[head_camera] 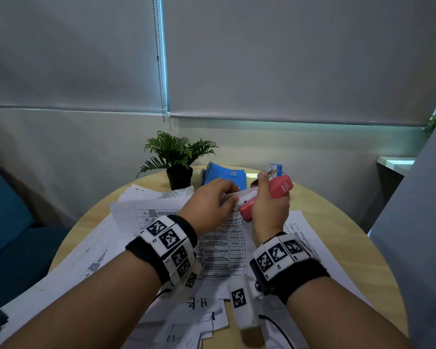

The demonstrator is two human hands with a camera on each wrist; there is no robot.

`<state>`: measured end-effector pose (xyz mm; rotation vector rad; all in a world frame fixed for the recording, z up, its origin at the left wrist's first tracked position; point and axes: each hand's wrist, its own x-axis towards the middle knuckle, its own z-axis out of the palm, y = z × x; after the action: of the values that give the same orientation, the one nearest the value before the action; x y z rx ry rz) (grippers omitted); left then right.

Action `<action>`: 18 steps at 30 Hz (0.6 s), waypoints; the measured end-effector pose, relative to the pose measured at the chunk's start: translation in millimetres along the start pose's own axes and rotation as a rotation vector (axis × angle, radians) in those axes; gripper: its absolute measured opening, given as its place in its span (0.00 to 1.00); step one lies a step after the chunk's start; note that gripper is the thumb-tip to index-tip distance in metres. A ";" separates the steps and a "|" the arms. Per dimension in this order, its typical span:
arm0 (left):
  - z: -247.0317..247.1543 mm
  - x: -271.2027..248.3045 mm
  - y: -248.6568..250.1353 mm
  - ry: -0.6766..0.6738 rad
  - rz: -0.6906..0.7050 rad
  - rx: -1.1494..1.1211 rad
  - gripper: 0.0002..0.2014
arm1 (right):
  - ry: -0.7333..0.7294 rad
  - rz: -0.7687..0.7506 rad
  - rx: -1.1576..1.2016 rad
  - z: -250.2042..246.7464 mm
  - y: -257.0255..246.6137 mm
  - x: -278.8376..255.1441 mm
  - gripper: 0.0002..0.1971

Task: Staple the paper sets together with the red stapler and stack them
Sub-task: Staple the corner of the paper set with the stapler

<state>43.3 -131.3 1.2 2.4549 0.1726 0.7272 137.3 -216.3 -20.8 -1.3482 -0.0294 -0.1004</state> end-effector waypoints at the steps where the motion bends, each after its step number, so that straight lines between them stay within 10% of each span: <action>1: -0.8 -1.1 0.5 -0.021 -0.013 -0.032 0.06 | 0.005 -0.003 -0.004 -0.2 0.7 0.7 0.25; 18: -7.0 2.1 2.4 -0.014 -0.068 0.001 0.06 | -0.111 -0.155 0.113 -15.9 -9.9 8.6 0.17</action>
<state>41.3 -129.3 8.3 2.4421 0.2497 0.6813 144.3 -234.4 -13.9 -1.2360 -0.2308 -0.1526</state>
